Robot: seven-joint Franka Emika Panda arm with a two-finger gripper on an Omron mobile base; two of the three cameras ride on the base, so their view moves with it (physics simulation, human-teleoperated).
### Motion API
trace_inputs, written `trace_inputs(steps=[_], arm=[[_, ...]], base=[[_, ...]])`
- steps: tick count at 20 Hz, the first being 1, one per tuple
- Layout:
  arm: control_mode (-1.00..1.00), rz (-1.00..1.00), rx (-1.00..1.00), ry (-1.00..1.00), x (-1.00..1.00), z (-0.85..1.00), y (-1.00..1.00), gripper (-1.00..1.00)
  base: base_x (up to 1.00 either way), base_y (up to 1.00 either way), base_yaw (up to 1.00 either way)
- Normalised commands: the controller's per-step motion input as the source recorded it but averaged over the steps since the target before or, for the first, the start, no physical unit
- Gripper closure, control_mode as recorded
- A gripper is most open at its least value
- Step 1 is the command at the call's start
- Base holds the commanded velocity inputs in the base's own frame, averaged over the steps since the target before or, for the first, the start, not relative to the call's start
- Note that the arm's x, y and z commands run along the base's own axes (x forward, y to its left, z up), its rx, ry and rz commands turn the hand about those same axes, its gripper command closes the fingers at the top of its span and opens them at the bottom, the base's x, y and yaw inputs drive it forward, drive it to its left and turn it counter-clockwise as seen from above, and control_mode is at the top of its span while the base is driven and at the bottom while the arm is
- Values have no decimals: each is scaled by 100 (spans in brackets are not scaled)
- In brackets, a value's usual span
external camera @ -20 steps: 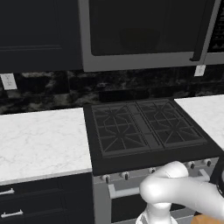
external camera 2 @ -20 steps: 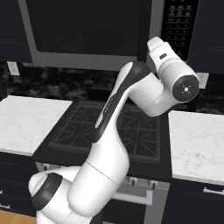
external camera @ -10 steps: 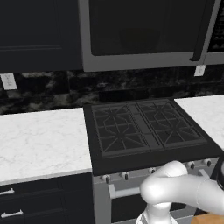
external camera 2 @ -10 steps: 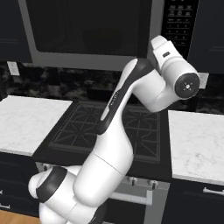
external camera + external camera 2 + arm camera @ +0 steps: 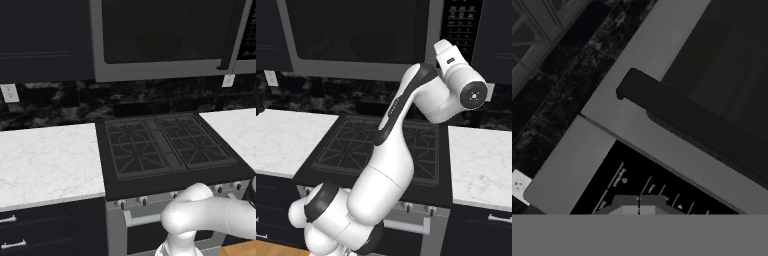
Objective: Open the microwave, place the bowl with waffle inside the microwave, then close the microwave door and turn it on.
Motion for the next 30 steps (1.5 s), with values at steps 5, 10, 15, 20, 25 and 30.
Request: trace_inputs(steps=[5,10,15,20,25,30], arm=[[-100,0,1,0,15,-16,-12,100],[-100,0,0,0,20,-6,-1,100],[-100,0,1,0,19,0,0,100],[-100,0,0,0,16,0,-13,100],[-100,0,1,0,10,0,-18,100],[-100,0,1,0,10,0,-12,100]], base=[[0,0,0],[0,0,0],[0,0,0],[0,0,0],[0,0,0],[0,0,0]])
